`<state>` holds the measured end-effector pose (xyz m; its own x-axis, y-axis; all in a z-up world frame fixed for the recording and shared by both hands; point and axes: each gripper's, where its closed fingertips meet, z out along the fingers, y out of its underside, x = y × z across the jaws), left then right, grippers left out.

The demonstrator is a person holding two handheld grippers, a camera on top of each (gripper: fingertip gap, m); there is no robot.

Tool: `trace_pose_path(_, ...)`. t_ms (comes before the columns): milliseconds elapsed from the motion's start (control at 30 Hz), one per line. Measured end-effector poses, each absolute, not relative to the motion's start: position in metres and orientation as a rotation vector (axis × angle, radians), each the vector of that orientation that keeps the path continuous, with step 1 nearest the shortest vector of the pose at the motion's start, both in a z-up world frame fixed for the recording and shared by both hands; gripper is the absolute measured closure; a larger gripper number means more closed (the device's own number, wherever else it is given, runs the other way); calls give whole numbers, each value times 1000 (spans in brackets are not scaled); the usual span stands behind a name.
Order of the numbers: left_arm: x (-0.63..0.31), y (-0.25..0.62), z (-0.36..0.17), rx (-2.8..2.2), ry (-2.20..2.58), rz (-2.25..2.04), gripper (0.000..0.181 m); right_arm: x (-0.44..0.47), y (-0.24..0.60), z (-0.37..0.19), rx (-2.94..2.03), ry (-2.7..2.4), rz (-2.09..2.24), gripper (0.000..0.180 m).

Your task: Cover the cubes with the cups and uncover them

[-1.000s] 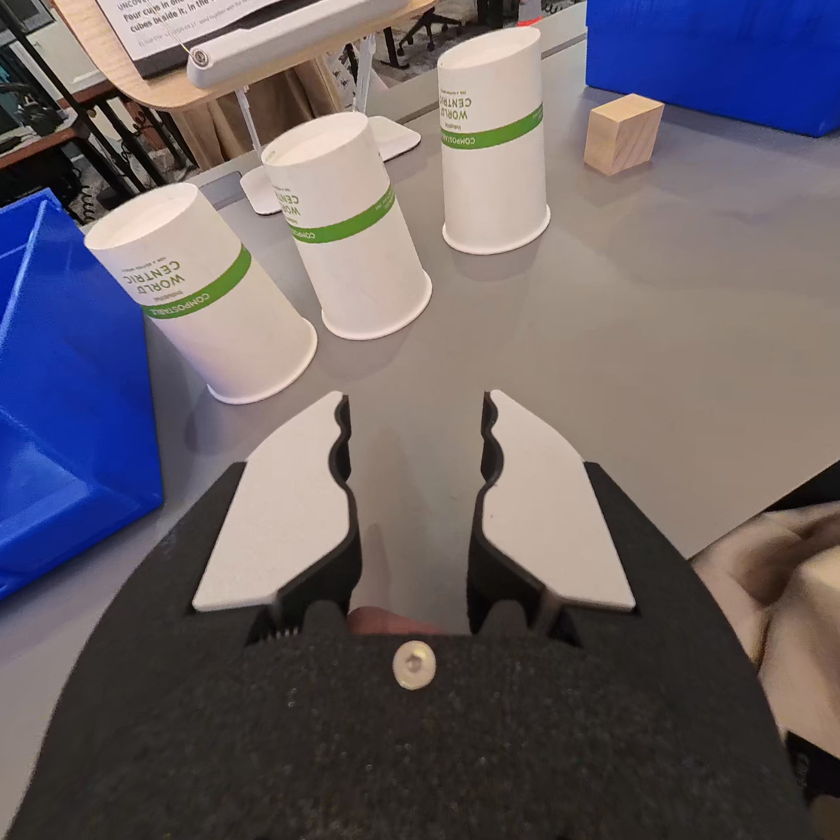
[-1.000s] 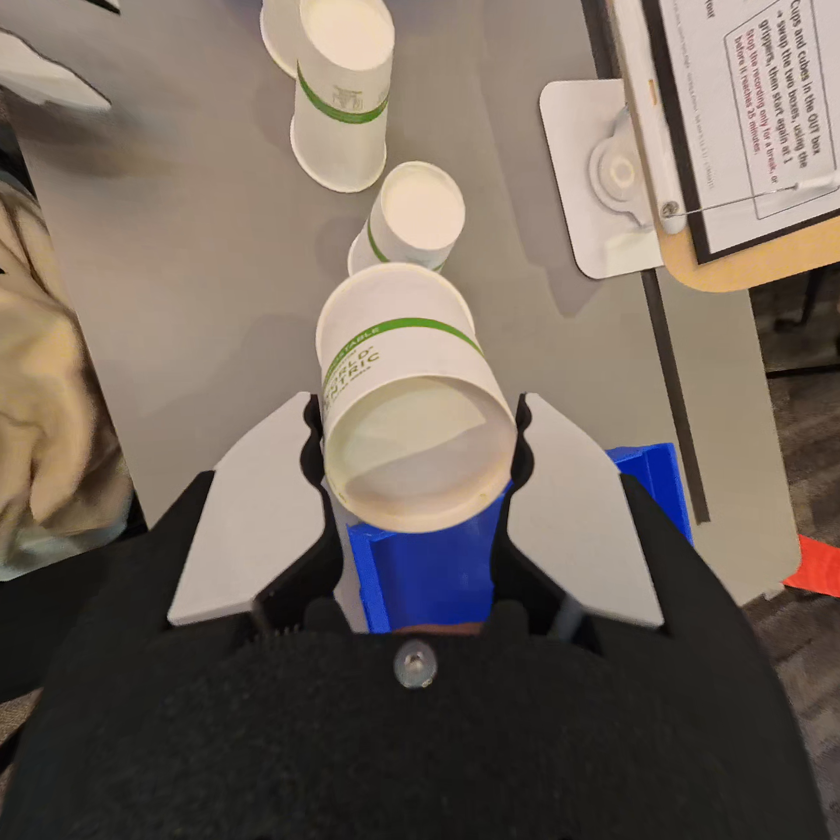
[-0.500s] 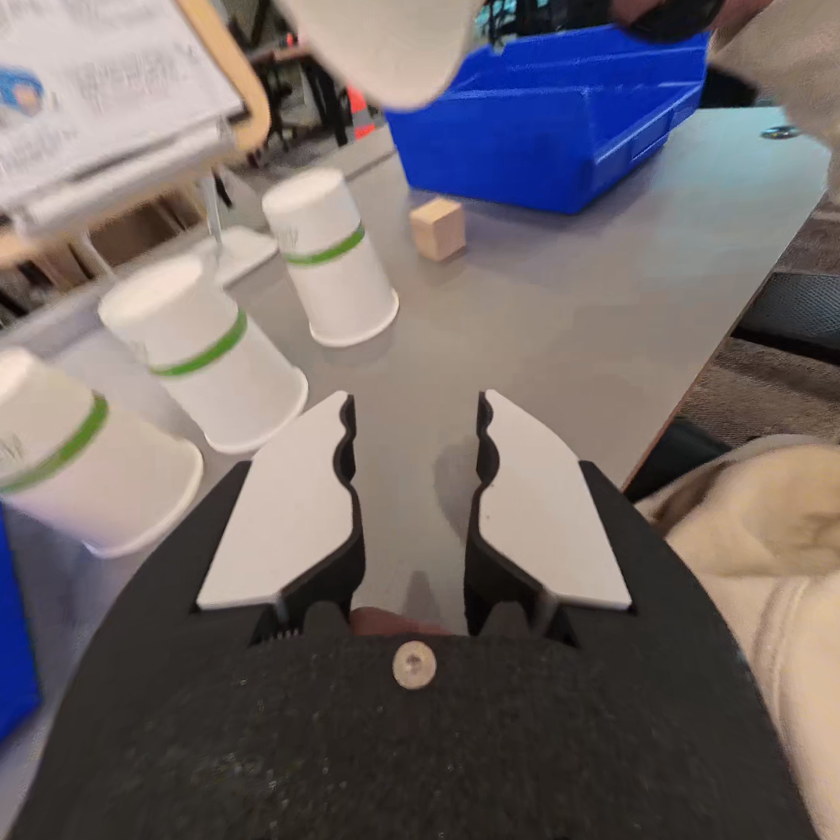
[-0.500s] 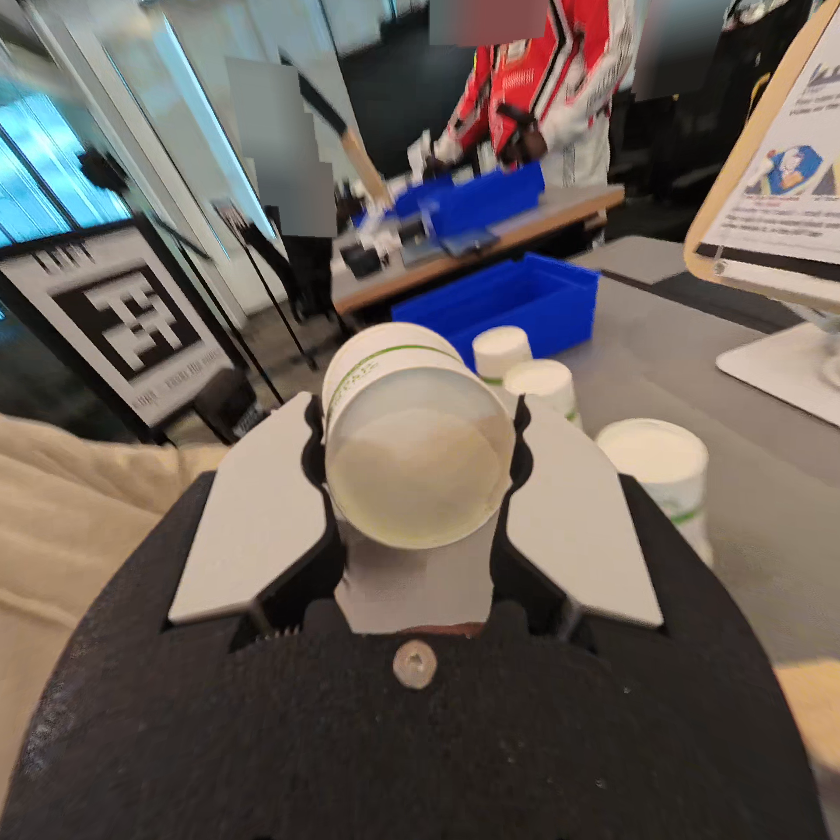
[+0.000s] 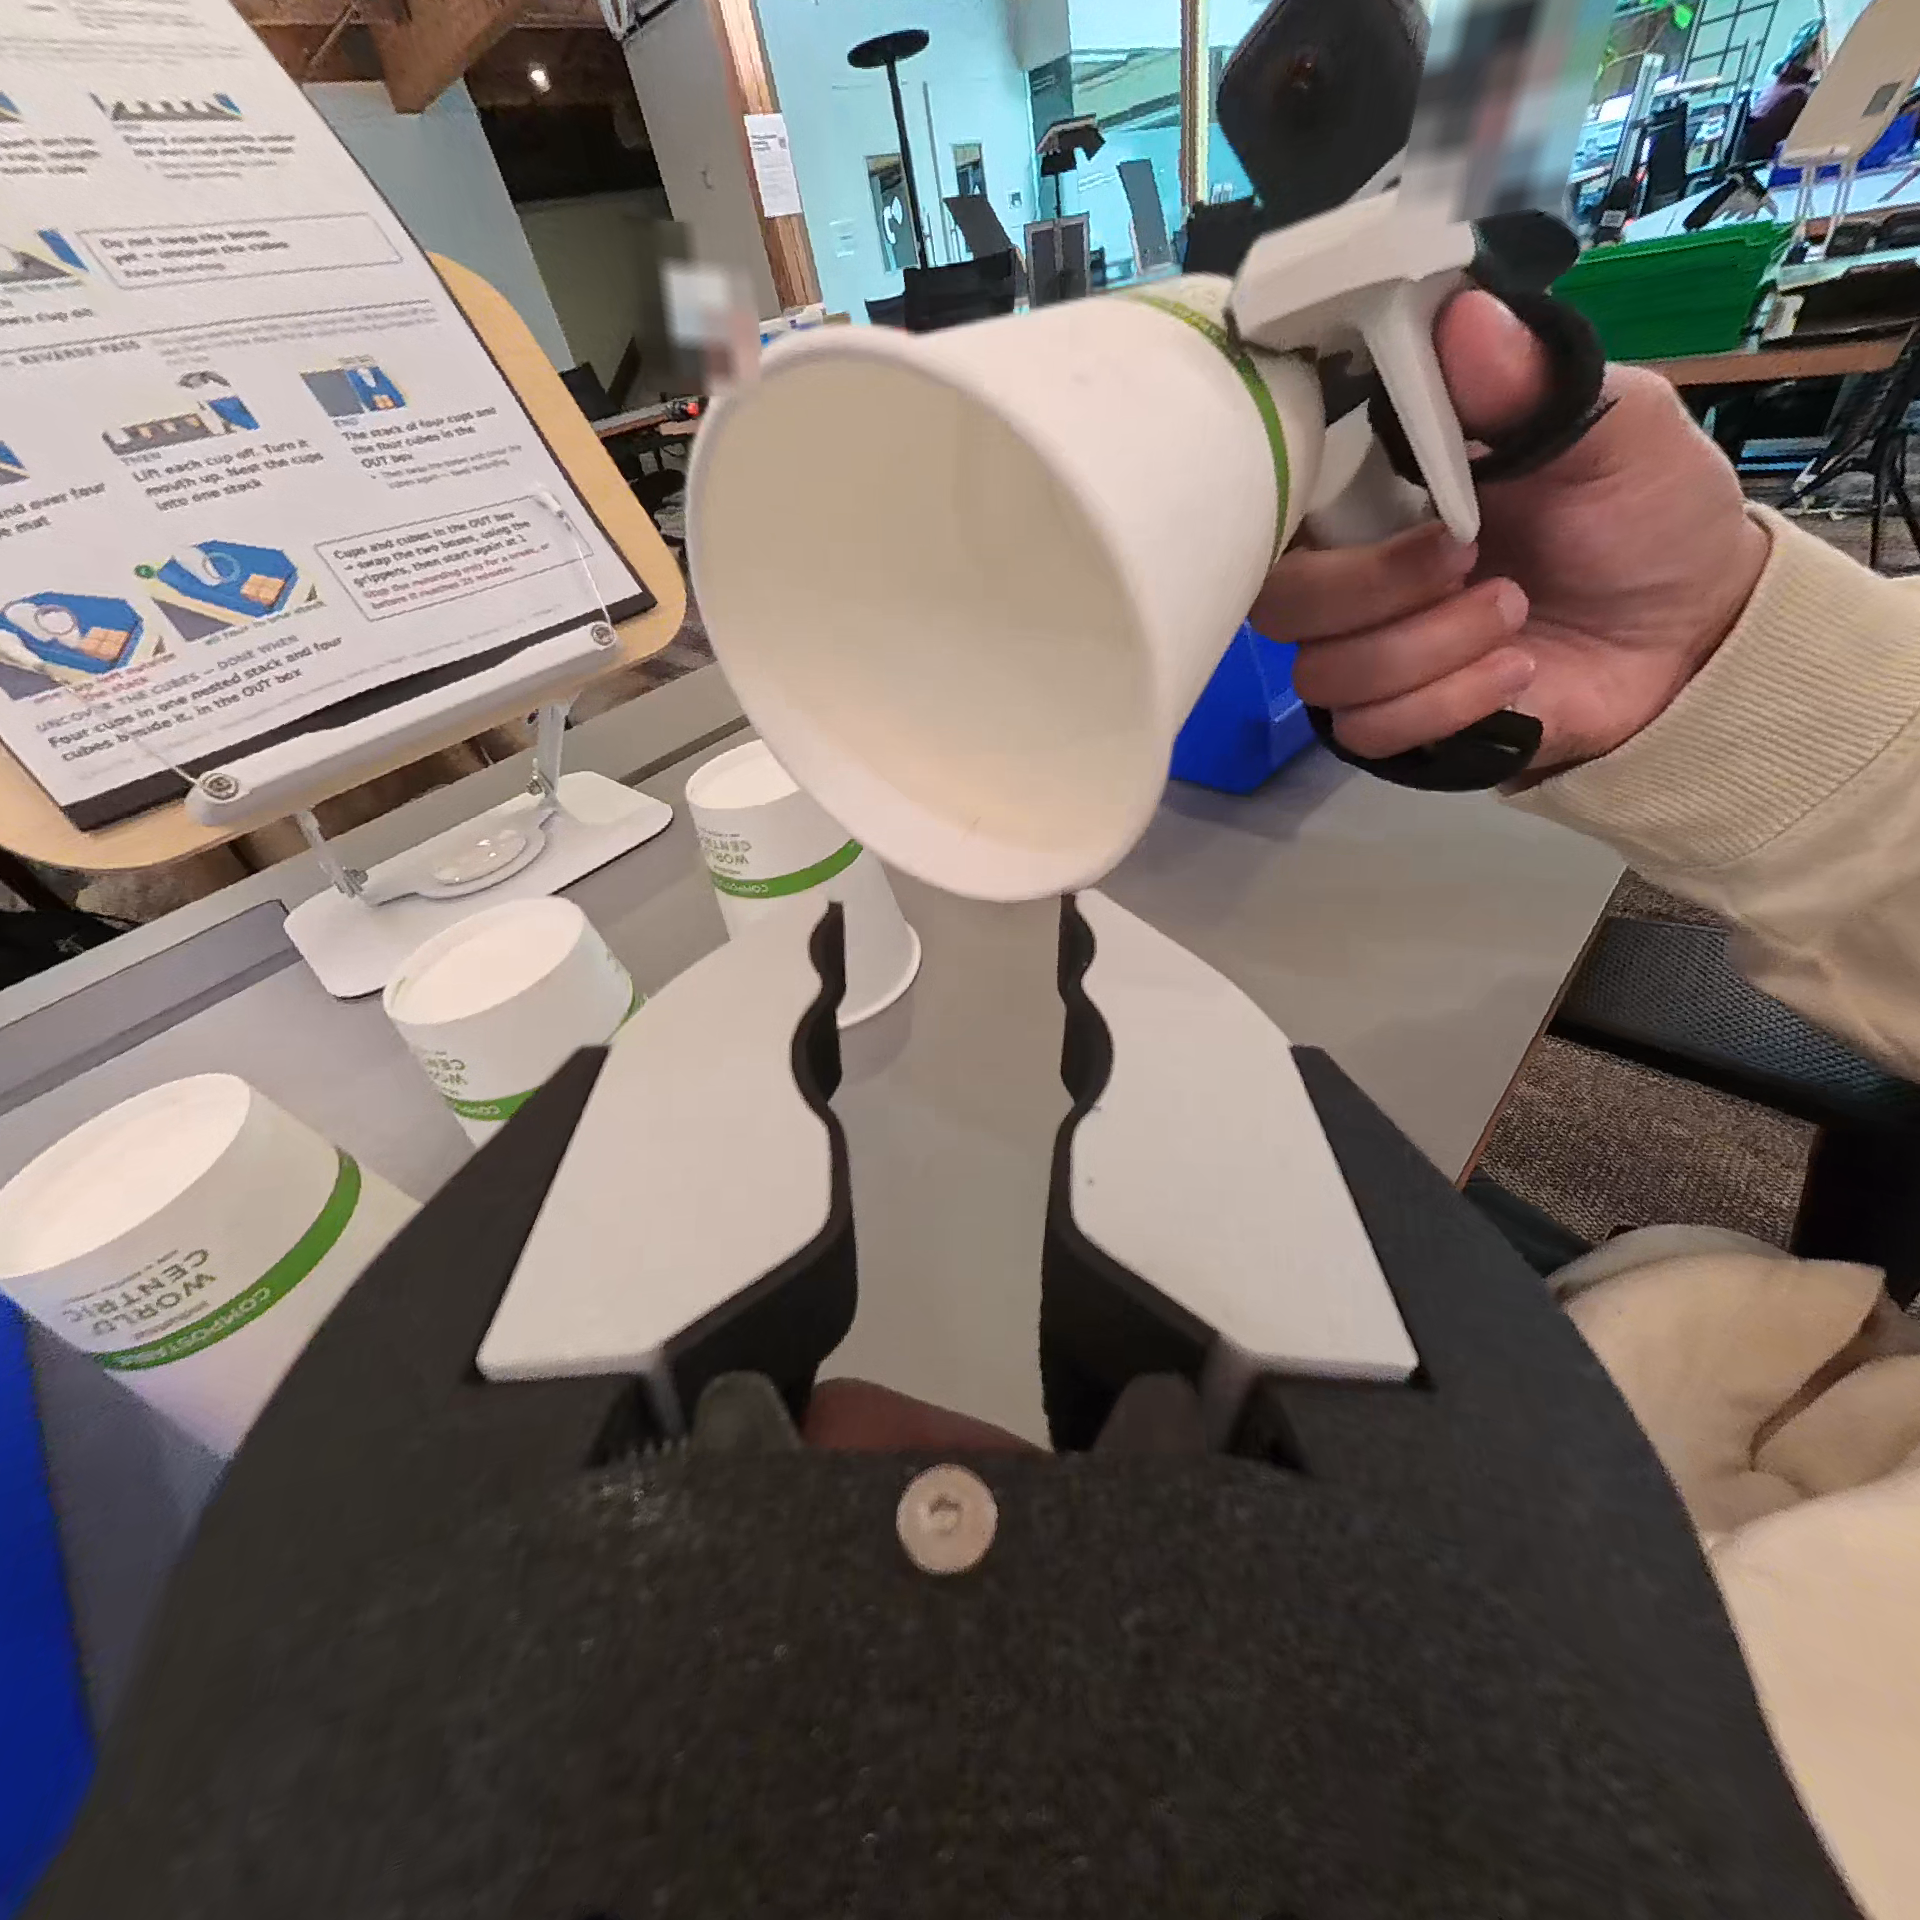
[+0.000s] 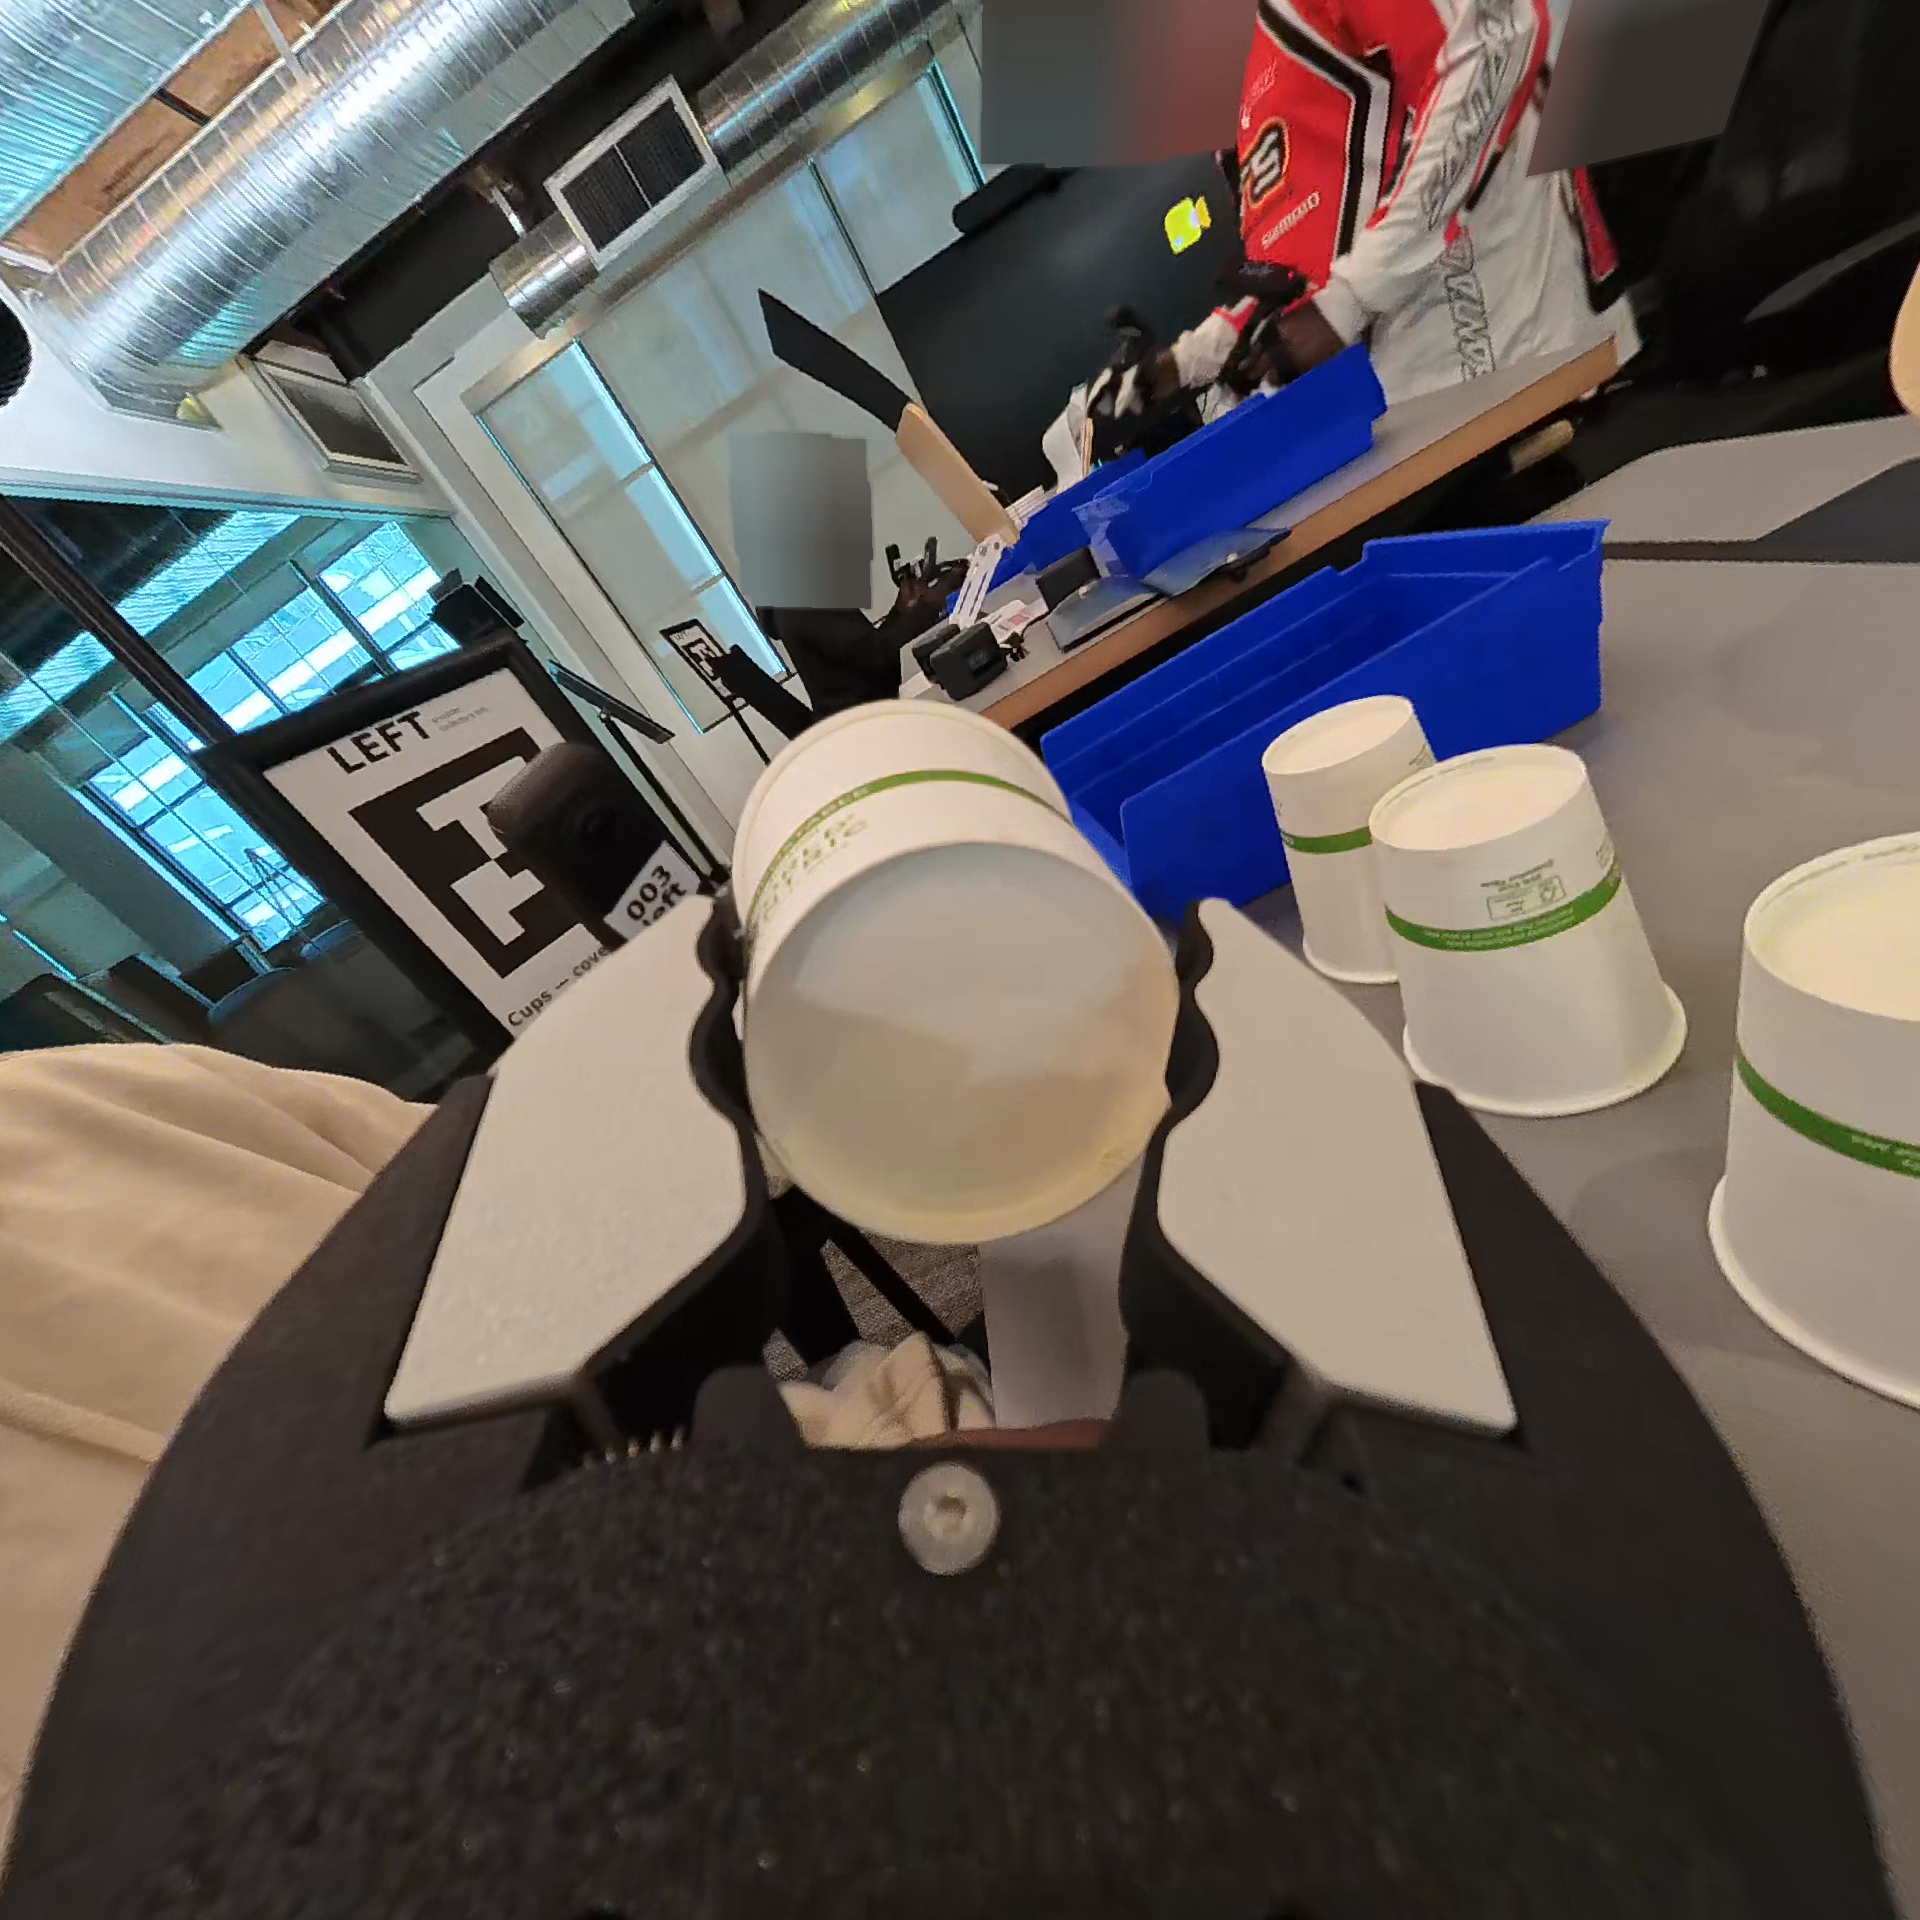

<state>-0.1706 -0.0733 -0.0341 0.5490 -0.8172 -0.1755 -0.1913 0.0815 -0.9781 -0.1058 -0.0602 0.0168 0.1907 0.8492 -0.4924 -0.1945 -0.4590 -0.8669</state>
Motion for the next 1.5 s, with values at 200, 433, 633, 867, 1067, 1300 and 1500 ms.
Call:
trace_pose_path(200, -175, -75, -41, -1449, 941, -573, 144, -105, -65, -6, -1599, -618, 1486, 99)
trace_pose_path(433, -178, -73, -42, -1472, 934, -619, 144, -106, -73, -30, -1604, -514, 1629, 99)
trace_pose_path(633, -173, -86, -43, -1431, 1043, -609, 139, -116, -73, -31, -1596, -447, 1718, 99)
trace_pose_path(867, -172, -97, -47, -1364, 1233, -581, 169, -133, -75, -34, -1635, -521, 1681, 99)
trace_pose_path(1067, -181, -117, -49, -1279, 1520, -694, 179, -142, -93, -42, -1638, -681, 1693, 101)
trace_pose_path(1300, -214, -99, -25, -1320, 1739, -741, 179, -103, -93, -58, -1709, -929, 1354, 91)
trace_pose_path(1500, -227, -84, -25, -1380, 1959, -656, 179, -84, -82, -32, -1711, -1045, 1135, 86)
